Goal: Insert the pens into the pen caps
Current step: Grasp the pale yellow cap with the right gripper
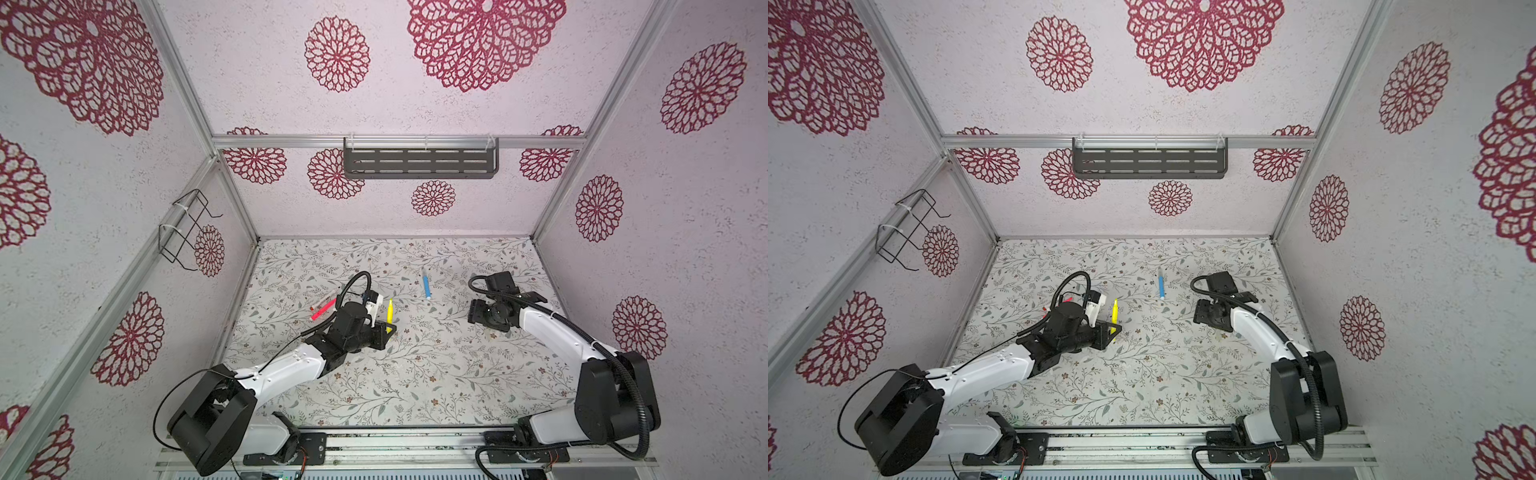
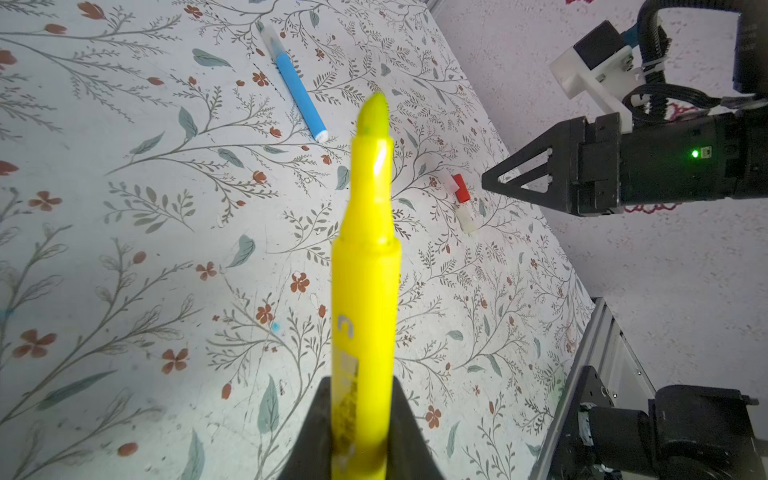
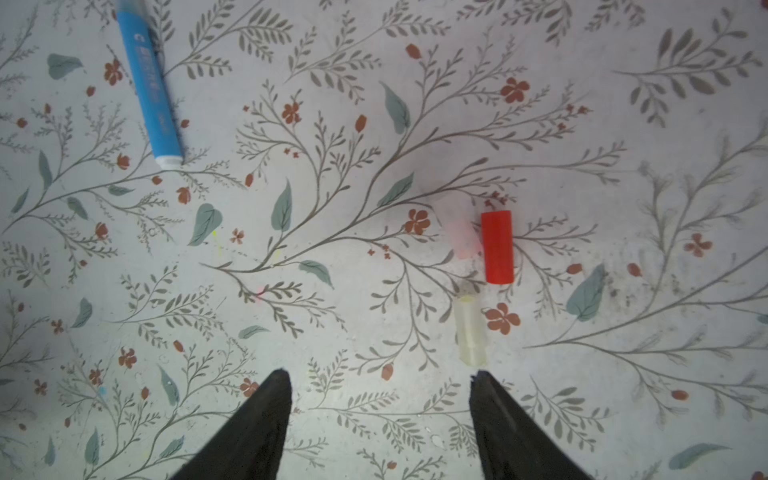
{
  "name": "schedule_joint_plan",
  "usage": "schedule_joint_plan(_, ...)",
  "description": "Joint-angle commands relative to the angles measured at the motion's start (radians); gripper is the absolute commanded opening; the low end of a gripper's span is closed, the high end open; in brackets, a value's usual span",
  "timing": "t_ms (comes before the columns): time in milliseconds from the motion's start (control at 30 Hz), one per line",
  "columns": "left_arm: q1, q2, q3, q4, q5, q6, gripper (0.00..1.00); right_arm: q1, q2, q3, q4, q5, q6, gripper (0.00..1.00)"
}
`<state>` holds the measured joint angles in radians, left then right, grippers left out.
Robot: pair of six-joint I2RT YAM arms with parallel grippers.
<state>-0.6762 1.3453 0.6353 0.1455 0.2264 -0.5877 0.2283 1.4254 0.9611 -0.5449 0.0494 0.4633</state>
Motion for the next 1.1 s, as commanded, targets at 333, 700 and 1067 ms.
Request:
schedule_joint_plan(333,-0.004,-0.051,-0.023,0.061,0.015,0.014,0.0,-0.065,0.07,-0.022,0.003,0.038,-0.07,0.56)
schedule_joint_plan(700,-0.004,-0.041,-0.016,0.055,0.016,0.016,0.0,-0.066,0.154,-0.037,0.026,0.04,-0.091,0.46)
schedule_joint_plan(1067,-0.003,-0.071,-0.034,0.053,0.014,0.019,0.0,-0.064,0.195,-0.056,0.051,0.033,-0.101,0.41)
